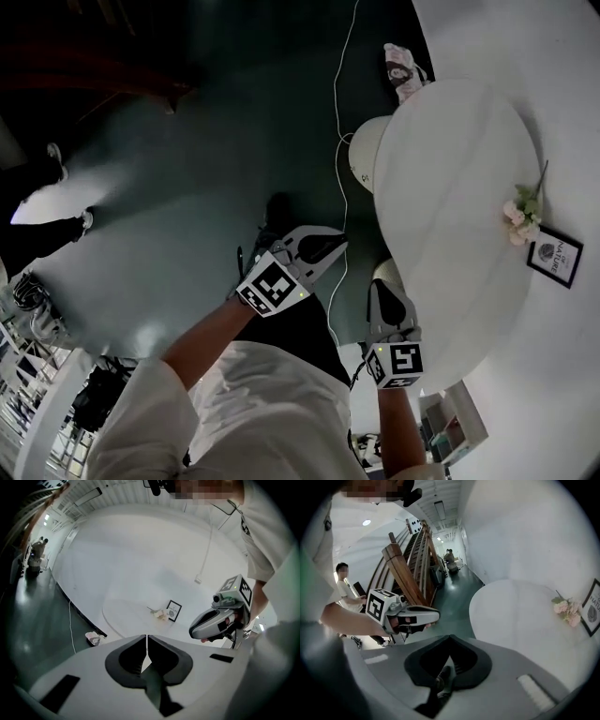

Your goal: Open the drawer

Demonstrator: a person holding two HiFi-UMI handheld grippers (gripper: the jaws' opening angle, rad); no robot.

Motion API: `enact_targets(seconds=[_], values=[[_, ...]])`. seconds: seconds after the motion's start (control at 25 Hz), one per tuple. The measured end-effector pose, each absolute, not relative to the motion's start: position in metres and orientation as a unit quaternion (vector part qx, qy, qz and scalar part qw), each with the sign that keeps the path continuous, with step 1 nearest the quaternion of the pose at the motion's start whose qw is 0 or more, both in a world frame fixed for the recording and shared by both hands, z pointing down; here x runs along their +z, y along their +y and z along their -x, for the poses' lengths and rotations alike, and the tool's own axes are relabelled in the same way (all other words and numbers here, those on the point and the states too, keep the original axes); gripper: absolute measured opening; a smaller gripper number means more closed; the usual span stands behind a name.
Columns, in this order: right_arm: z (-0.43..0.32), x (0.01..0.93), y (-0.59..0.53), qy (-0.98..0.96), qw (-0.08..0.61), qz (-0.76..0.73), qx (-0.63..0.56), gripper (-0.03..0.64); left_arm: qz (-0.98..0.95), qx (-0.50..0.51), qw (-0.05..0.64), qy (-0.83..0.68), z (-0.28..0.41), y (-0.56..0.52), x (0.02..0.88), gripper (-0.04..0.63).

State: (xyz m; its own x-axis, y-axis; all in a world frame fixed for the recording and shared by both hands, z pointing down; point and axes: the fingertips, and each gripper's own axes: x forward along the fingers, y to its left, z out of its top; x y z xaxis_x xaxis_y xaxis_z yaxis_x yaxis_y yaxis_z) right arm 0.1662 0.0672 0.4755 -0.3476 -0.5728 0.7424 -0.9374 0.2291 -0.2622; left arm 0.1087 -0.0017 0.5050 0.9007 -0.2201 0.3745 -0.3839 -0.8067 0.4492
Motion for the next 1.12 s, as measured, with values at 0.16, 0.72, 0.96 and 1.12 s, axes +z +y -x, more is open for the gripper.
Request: enact_targets(seconds=[0.16,0.72,0.96,1.12], values=[[-0.153,0.508,0.063,-0.737,0.264,-0.509,0.357,0.011,-0.943,0.161,0.252,-0.149,-0.117,-0.006,0.538,0.008],[-0.129,0.584,0.057,-0.731,0.3,-0.508,0.343,0.011,-0.952,0.126,0.256,-0.111,-0.148,-0.022,0.628,0.043],[-0.14,0.621,0.055,-0.713,0.306,-0.524,0.351,0.011,-0.95,0.116,0.272,-0.098,-0.173,-0.023,0.675,0.049],[-0.136,0.639,0.06,-0.695,0.292,-0.535,0.383,0.012,-0.944,0.107,0.298,-0.095,-0.186,-0.025,0.701,0.077]])
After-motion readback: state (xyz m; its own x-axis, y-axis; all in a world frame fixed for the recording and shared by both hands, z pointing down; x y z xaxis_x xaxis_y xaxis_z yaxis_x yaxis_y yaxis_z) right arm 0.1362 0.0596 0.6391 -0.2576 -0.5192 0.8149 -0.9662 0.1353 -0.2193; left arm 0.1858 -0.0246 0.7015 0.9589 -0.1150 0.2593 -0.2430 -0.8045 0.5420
